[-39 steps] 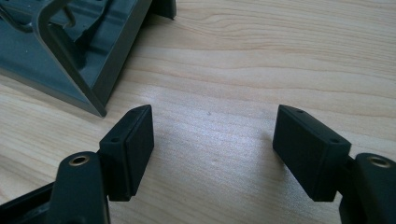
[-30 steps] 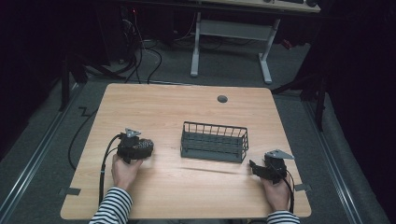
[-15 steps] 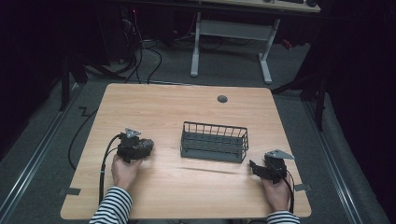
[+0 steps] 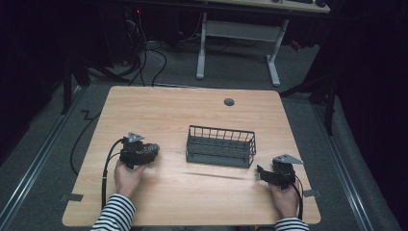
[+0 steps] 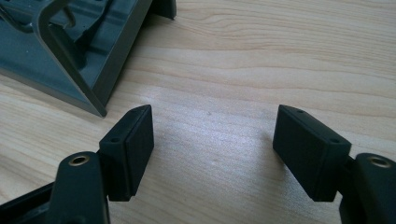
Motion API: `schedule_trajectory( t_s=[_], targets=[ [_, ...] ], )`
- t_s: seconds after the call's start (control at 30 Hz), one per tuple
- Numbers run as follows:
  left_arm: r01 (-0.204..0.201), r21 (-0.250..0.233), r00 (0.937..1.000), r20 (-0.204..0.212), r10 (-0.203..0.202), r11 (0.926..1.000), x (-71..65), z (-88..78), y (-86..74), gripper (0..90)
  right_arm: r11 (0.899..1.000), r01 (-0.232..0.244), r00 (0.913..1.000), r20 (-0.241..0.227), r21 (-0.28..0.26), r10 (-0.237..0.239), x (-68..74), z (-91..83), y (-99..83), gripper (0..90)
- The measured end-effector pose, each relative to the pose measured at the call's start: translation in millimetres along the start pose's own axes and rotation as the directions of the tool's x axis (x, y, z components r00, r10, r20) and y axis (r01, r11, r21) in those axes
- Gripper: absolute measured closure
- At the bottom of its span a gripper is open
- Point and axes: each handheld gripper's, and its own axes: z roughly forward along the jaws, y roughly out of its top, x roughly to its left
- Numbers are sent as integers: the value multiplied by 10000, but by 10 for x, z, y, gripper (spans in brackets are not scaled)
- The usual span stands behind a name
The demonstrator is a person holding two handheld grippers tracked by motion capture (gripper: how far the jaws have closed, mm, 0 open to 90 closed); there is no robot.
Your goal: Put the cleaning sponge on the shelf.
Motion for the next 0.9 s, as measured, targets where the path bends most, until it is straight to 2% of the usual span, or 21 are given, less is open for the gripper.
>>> schedule_trajectory(
  t_s=[0.2, 0.37, 0.53, 0.73, 0.9],
  targets=[
    [-11, 11, 9999, 115, 11, 10000, 2, -36, 1, 411, 10000, -3, 10000, -10, 6, 3, -1, -1, 0, 290],
    [68, -144, 9992, 383, -62, 9999, -9, -92, 14, 413, 10000, 17, 10000, 6, 0, -17, 1, 1, 0, 290],
    [122, -208, 9990, 423, -113, 9997, -12, -120, 19, 413, 10000, 18, 10000, 10, 3, -18, 1, 1, 0, 290],
    [-84, -229, 9989, 462, 95, 9997, -52, -176, 78, 413, 10000, 18, 10000, 10, 2, -18, 1, 0, 0, 290],
    [-151, -292, 9969, 763, 173, 9995, -112, -223, 153, 414, 10000, 15, 10000, 3, -2, -15, 0, 1, 0, 290]
  ],
)
